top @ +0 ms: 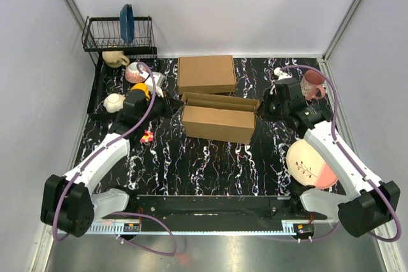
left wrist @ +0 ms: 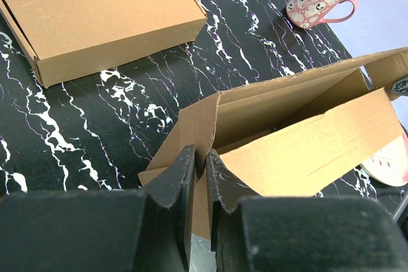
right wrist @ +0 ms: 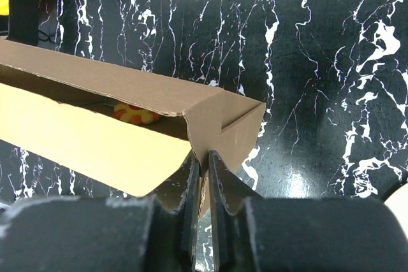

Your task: Fold the paper box

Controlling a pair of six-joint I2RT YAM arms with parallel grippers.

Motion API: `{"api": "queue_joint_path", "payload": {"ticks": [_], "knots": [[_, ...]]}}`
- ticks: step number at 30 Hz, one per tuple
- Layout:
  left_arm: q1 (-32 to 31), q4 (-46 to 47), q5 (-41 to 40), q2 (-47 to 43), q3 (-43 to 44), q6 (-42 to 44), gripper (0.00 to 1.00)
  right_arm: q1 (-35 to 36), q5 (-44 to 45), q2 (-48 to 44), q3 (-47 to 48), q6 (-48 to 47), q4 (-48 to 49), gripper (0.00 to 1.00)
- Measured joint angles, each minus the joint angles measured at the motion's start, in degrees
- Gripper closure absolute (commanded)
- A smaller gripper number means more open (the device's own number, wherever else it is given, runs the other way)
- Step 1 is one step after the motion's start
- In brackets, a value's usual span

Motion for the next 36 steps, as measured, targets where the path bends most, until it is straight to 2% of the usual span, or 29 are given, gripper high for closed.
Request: {"api": "queue_joint_path", "payload": {"ticks": [4, 13, 24, 36], "knots": [[0.0, 0.0, 0.0, 0.2, 0.0, 0.0, 0.87, 0.0, -0.8, 0.3, 0.7, 0.3, -0.4, 0.88], [-0.3, 0.0, 0.0, 0.3, 0.0, 0.0, 0.92, 0.0, -1.8, 1.3, 2.3, 1.4, -1.2, 1.0], [-1.8, -1.7, -3.5, 0.3, 1.0, 2.7, 0.96, 0.0, -3.2, 3.3, 4.1, 3.6, -3.4, 1.0], [-5.5, -5.9, -11.6, 0.5, 3.3, 8.7, 0.98, -0.2, -5.5, 5.7, 7.1, 6.8, -6.1, 1.0]]}}
